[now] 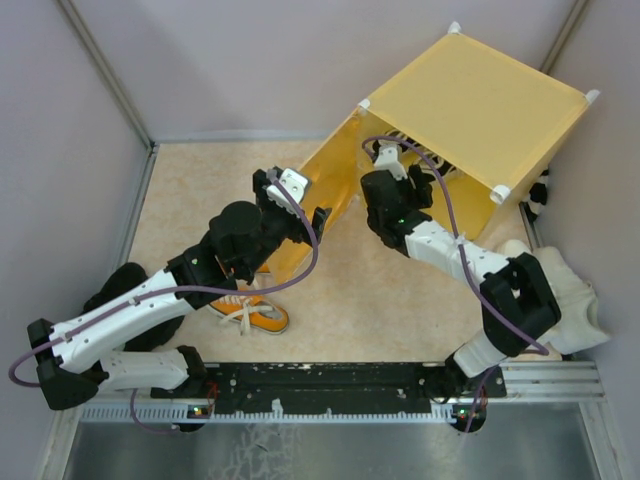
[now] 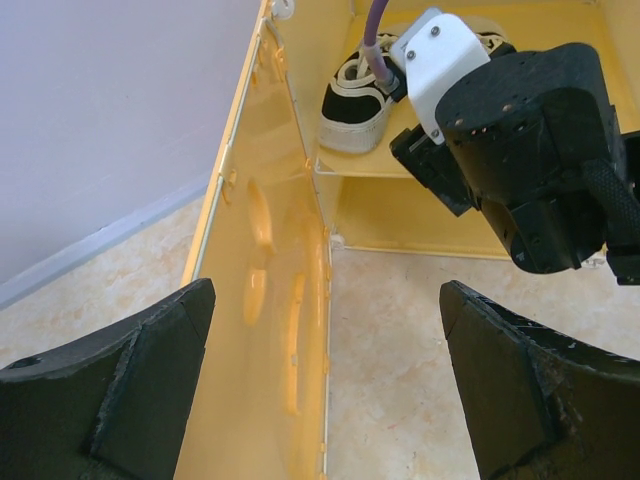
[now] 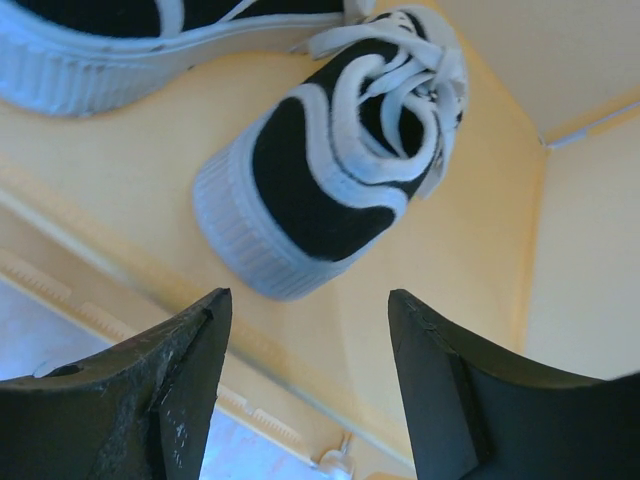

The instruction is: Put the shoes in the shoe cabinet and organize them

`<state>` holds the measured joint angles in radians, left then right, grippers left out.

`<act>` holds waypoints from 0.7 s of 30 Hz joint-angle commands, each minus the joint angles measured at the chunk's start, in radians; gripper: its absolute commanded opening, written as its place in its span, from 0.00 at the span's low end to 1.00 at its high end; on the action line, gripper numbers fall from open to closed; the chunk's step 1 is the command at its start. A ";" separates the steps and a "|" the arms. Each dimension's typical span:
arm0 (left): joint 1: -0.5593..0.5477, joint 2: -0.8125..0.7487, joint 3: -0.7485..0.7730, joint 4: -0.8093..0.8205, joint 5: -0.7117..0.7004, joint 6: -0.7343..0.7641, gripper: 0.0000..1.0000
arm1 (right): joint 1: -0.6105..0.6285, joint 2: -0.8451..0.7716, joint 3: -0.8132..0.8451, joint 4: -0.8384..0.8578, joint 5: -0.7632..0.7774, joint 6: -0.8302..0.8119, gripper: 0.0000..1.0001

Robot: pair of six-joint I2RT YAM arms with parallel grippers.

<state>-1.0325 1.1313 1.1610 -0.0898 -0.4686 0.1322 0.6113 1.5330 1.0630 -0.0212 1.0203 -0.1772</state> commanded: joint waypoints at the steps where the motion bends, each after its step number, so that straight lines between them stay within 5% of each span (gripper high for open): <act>1: 0.002 0.002 -0.032 -0.082 -0.039 -0.025 0.99 | -0.033 -0.026 0.052 0.109 0.033 -0.039 0.64; 13: 0.002 0.012 -0.034 -0.080 -0.040 -0.027 0.99 | -0.078 0.030 0.063 0.011 0.003 0.022 0.63; 21: 0.002 0.018 -0.035 -0.080 -0.044 -0.026 0.99 | -0.116 0.094 0.063 0.201 0.015 -0.121 0.45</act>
<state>-1.0325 1.1313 1.1603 -0.0887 -0.4801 0.1322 0.5159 1.5948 1.0813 0.0509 1.0100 -0.2054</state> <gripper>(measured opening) 0.990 0.463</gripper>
